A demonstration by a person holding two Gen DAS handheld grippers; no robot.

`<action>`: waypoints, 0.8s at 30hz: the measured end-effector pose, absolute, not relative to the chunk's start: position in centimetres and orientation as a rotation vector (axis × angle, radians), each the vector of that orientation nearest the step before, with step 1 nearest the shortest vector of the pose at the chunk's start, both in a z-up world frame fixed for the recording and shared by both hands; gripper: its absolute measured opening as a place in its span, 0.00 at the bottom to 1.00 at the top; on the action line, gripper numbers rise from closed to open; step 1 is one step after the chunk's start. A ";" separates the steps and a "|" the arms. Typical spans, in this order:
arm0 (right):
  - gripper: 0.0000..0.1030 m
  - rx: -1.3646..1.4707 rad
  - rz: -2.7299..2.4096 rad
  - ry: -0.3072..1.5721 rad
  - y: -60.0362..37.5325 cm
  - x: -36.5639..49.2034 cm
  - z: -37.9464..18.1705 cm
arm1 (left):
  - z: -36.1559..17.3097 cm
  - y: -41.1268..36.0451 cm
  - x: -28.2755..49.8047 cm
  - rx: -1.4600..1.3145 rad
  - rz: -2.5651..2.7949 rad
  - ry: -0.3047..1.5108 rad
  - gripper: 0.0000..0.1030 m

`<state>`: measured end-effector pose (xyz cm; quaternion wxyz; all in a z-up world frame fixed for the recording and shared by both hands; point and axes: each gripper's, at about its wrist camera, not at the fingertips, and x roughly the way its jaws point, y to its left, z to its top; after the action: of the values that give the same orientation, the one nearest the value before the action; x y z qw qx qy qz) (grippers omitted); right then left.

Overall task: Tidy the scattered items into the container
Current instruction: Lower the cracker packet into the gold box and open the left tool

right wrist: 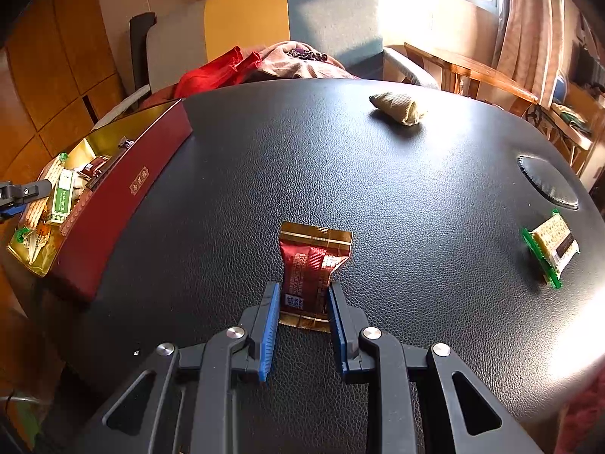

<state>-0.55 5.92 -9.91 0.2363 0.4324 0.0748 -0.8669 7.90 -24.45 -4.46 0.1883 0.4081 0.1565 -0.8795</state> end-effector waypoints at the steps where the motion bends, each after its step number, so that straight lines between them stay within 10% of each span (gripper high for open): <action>1: 0.25 1.186 -2.377 0.205 5.9 -0.6 -9.9 | -4.4 -24.4 7.9 1.147 -2.474 0.435 0.51; 24: 0.25 1.188 -2.378 0.229 5.8 -0.5 -9.9 | -6.2 -25.2 5.7 1.194 -2.406 0.332 0.50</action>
<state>-0.52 5.75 -9.85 0.2345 0.4330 0.0833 -0.8663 5.71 -25.21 -6.17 0.2159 0.4309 0.1197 -0.8680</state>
